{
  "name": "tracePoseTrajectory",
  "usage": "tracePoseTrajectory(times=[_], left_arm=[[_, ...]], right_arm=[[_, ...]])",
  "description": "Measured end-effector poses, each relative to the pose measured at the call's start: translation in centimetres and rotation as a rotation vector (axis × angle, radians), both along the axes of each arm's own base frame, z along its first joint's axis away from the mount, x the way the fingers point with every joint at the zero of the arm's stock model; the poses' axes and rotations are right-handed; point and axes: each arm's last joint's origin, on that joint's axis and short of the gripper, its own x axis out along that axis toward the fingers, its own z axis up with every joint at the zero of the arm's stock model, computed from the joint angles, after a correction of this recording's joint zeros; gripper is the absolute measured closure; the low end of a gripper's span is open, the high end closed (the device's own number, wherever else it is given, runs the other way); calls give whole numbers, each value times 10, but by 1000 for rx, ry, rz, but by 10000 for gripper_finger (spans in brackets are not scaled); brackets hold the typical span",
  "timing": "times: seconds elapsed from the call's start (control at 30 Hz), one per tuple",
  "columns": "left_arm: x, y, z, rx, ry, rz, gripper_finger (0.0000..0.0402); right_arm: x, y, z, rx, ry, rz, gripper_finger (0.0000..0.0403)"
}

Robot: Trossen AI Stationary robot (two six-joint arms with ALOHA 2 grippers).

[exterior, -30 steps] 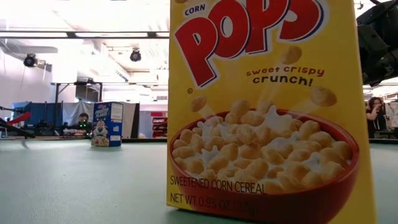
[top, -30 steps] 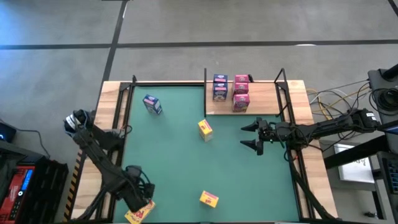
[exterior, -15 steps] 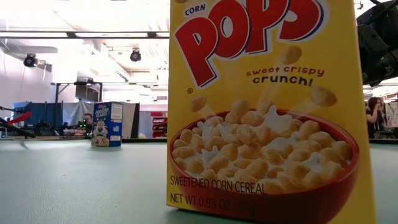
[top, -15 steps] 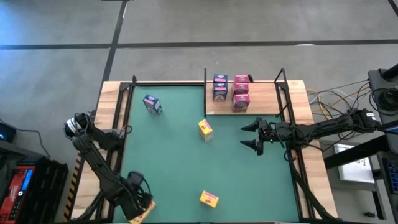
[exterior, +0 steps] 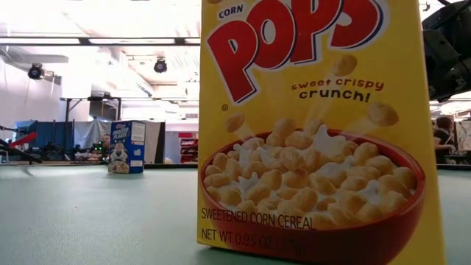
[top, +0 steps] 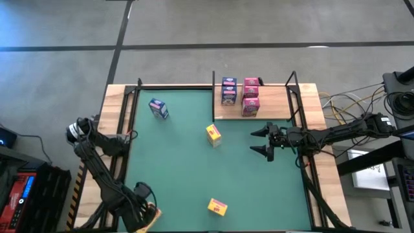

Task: Stack cereal on shelf
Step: Adjust the bottom left yellow cereal box

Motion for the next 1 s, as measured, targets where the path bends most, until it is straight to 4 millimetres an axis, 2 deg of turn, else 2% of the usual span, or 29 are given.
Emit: tracePoseTrajectory(times=[0.37, 0.67, 1.0], left_arm=[[-13, -18, 1, -79, -49, -56, 6], [-18, -35, -8, -122, -81, -82, 2], [-20, -45, -18, -138, -84, -83, 2]], right_arm=[[0, 0, 0, 0, 0, 0, 30], [0, 0, 0, 0, 0, 0, 30], [0, 0, 0, 0, 0, 0, 30]])
